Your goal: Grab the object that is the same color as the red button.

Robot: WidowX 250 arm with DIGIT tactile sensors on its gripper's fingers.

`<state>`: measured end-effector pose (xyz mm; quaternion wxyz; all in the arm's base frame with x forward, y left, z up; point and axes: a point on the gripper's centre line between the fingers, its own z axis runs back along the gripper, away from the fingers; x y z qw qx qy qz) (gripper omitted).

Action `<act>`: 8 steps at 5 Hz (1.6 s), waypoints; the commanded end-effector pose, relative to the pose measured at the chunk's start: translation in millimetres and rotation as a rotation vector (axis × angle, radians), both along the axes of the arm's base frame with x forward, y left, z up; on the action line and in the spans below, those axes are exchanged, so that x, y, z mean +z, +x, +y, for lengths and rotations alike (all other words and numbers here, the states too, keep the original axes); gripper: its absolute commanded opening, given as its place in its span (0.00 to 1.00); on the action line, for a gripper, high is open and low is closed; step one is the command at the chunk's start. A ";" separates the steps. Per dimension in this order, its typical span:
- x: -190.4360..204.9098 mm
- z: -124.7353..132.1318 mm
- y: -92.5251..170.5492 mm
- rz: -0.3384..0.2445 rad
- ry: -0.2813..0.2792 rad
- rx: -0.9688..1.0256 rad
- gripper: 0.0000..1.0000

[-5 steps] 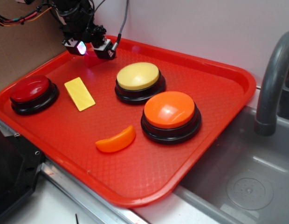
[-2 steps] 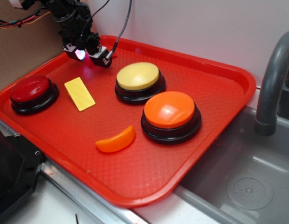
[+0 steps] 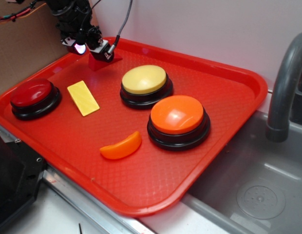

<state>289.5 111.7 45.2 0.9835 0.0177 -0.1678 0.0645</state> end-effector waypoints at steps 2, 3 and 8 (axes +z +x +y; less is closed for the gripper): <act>-8.3 1.2 29.0 -0.012 -0.013 -0.113 1.00; -19.9 -3.1 26.0 0.028 0.005 -0.089 1.00; 112.0 -65.9 -46.9 0.153 -0.153 0.023 0.00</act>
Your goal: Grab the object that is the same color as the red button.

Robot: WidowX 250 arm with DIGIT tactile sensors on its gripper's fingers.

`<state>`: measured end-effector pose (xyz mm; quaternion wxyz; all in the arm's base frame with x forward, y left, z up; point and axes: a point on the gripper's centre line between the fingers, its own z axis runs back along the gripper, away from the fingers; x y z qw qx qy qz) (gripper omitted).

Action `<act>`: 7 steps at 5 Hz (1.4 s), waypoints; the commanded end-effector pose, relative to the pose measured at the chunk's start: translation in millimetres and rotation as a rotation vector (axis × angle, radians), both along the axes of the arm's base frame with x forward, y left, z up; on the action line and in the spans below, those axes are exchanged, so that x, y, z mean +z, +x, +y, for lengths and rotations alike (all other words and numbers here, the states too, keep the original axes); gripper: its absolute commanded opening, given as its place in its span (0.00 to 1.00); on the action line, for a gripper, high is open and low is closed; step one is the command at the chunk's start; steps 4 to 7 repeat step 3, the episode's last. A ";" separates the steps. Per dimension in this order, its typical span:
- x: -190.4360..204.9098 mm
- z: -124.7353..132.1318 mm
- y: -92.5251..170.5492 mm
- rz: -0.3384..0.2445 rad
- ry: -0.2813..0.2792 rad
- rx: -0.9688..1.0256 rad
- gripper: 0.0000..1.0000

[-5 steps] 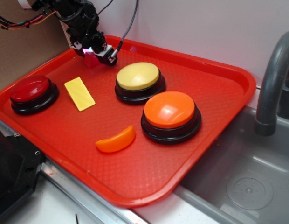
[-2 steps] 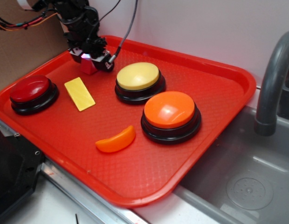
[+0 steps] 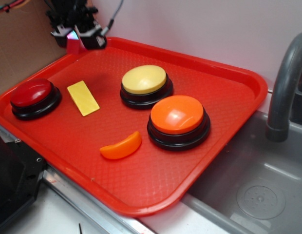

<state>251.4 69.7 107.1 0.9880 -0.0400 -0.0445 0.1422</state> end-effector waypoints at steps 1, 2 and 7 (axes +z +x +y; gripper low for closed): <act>64.5 -54.2 -38.3 -0.124 0.012 -0.208 0.00; 68.0 -64.9 -53.3 -0.141 0.001 -0.246 0.00; 64.7 -70.6 -53.5 -0.115 0.031 -0.240 0.00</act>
